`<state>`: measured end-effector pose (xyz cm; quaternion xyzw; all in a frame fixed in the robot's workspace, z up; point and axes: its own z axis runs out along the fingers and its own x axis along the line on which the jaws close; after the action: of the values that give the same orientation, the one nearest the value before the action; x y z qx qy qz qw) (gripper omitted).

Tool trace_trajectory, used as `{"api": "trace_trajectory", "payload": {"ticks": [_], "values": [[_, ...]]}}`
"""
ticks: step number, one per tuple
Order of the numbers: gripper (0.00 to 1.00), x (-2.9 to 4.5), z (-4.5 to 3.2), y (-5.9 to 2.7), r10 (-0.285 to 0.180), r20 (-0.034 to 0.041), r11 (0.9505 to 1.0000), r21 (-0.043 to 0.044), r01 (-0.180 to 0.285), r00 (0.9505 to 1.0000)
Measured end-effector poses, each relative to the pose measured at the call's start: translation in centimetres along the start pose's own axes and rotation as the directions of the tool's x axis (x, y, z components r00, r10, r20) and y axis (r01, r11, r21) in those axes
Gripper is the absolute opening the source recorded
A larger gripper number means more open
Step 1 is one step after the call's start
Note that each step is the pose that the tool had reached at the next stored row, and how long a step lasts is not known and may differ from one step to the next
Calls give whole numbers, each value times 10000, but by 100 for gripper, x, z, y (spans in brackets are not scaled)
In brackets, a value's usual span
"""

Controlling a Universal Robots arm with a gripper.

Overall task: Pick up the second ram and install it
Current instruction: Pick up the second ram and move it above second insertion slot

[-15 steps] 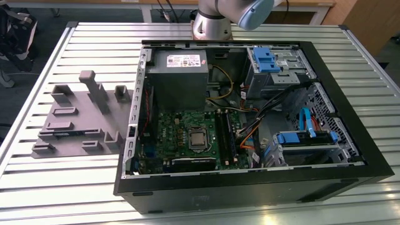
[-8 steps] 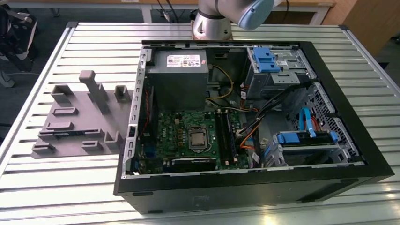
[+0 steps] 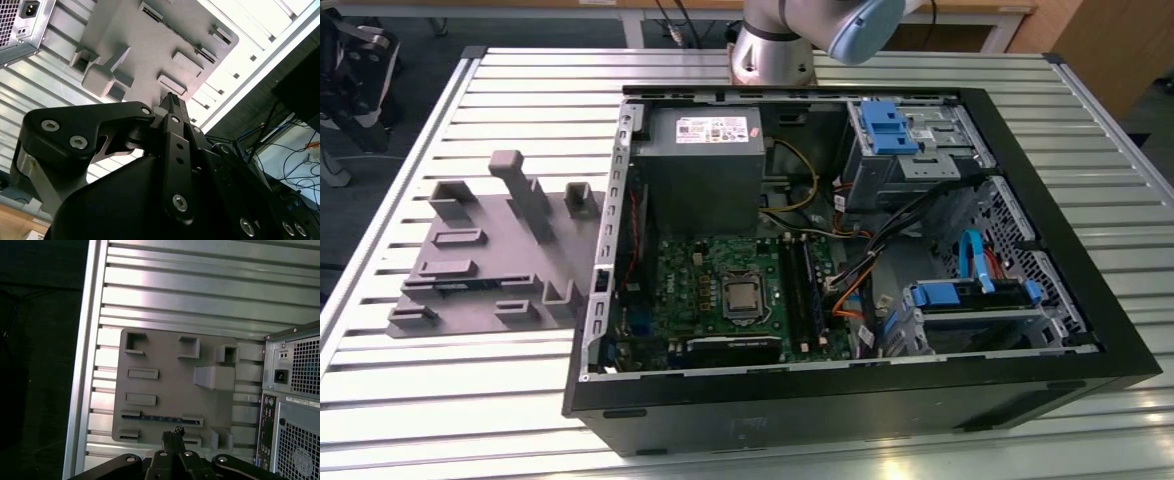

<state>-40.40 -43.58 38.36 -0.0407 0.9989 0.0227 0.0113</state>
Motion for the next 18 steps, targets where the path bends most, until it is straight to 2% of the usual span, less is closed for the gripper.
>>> {"api": "trace_trajectory", "payload": {"ticks": [11, 18], "values": [[11, 0, 1, 0, -247, -11, 9997, -6, 247, 9997], [11, 4, 1, -6, -590, -26, 9983, -15, 589, 9983]]}}
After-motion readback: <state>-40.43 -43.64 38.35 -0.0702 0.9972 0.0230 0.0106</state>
